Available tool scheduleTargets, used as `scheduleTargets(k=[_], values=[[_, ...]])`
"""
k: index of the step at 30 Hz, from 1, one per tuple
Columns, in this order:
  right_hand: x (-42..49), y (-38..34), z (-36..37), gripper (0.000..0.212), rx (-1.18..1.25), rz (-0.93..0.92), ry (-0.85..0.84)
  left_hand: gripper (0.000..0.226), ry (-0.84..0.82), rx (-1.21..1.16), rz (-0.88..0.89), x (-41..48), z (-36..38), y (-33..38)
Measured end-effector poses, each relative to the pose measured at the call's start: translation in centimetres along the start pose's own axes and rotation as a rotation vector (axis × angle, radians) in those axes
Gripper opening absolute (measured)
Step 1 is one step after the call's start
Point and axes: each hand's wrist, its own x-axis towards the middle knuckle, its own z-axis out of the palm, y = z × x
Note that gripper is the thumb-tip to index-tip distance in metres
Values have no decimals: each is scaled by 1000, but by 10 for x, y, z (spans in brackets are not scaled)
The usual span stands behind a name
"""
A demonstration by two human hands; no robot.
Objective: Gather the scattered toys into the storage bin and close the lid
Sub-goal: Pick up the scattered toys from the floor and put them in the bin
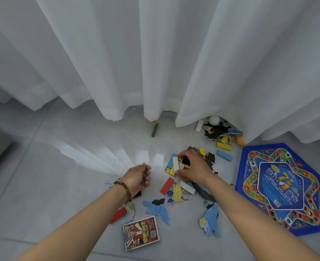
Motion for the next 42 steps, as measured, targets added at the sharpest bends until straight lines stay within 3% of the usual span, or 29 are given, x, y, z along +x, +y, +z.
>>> scheduleTargets(k=[8, 15, 20, 23, 25, 29, 33, 38, 40, 42], values=[[3, -2, 8, 27, 37, 12, 70, 32, -23, 94, -6, -4, -5, -4], [18, -4, 12, 7, 68, 107, 205, 38, -32, -25, -47, -3, -2, -4], [14, -20, 10, 11, 238, 69, 285, 41, -81, -74, -46, -6, 3, -5], [-7, -47, 11, 16, 388, -120, 81, 44, -129, -84, -61, -7, 5, -5], [-14, -52, 16, 19, 306, -175, -6, 40, -122, -74, -51, -8, 5, -4], [-6, -32, 19, 24, -13, -105, 58, 36, -38, 147, 77, -7, -6, -6], [-5, -25, 29, 27, -210, -150, 47, 42, 40, 320, 172, -5, -21, -10], [-3, -29, 32, 25, -418, -209, 56, 42, 56, 342, 166, -8, -25, -12], [-6, -33, 31, 24, -330, -181, 93, 44, 27, 296, 96, -12, -22, -12], [-16, -44, 29, 20, -7, -123, 130, 48, -28, 235, 30, -16, -16, -12]])
